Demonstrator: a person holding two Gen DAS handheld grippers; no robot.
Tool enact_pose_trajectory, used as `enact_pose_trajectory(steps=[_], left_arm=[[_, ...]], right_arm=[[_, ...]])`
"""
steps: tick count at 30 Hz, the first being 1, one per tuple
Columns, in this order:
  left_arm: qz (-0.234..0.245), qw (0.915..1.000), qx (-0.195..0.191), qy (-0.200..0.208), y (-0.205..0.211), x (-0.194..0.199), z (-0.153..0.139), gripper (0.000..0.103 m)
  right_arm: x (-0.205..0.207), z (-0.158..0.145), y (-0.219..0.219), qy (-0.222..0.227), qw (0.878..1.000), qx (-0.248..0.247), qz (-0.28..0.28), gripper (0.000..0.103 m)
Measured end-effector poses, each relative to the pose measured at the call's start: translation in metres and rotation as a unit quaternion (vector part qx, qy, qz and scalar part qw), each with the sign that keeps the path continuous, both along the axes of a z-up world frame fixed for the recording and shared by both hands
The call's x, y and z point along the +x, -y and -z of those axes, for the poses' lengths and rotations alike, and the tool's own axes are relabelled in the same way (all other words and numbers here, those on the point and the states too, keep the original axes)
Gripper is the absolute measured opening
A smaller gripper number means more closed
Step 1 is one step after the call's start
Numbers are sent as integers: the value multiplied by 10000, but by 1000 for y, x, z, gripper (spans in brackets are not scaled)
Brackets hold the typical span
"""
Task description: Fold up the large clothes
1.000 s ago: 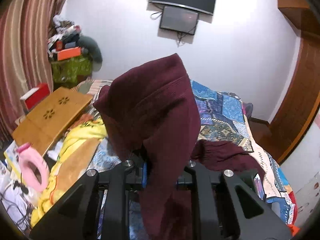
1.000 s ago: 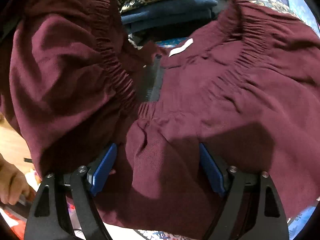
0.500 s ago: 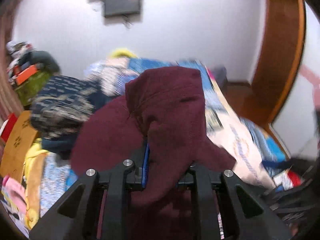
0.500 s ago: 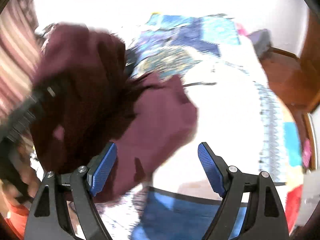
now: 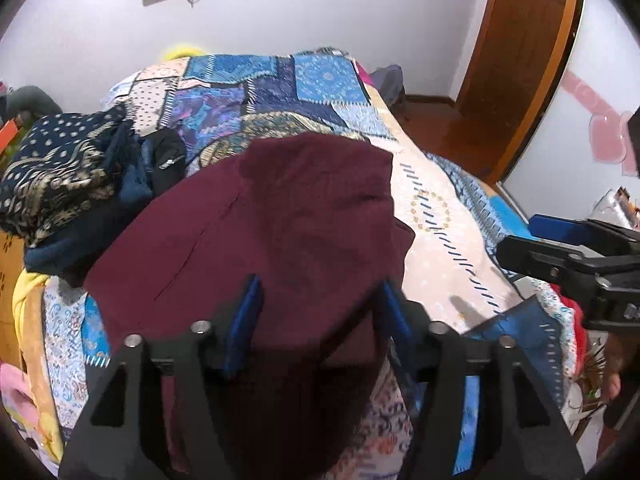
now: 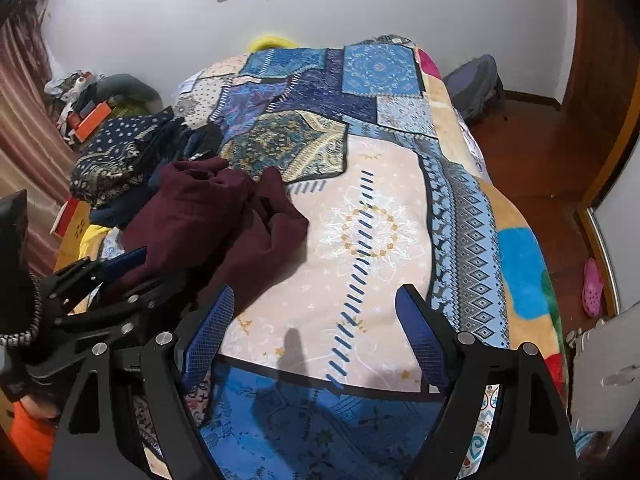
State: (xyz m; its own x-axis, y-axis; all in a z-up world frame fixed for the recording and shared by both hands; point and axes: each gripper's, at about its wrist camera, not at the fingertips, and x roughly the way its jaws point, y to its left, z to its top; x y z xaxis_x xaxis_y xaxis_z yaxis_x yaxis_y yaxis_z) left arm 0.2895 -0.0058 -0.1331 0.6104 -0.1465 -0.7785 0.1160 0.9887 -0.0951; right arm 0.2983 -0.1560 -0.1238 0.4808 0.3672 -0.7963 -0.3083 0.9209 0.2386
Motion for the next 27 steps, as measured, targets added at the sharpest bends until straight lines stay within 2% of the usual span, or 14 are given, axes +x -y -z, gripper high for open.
enact_pose_trajectory(steps=[5,9,11,12,16,20,23,27], left_arm=[[-68,9989,-257,376,-23,-31,-29,63],[-409,9960,-213,761,-55,-48,-48,77],[-680,9937,-64,890,-72,-50,-49,85],[-853,9922,35,905,-81,-50,-48,85],[-1229,9905,33,622,-112,-43,-28,85],[-1368,9904,-195,2,-130,-32,10,85],[-1243,9904,-388,-472,-129,-28,42,85],[-1125,9901,-527,-655,-125,-32,62,86]], right_arm=[[-3,-13,-18,145,9995,158,-251,80],[0,-21,-45,265,9982,163,-518,80],[4,-23,-62,289,9970,172,-701,80],[7,-23,-68,281,9965,174,-767,80],[19,-21,-94,191,9938,268,-1059,80],[41,-5,-104,-50,9951,185,-972,80],[57,14,-96,-357,9971,64,-668,80],[68,38,-68,-899,9933,431,-591,82]])
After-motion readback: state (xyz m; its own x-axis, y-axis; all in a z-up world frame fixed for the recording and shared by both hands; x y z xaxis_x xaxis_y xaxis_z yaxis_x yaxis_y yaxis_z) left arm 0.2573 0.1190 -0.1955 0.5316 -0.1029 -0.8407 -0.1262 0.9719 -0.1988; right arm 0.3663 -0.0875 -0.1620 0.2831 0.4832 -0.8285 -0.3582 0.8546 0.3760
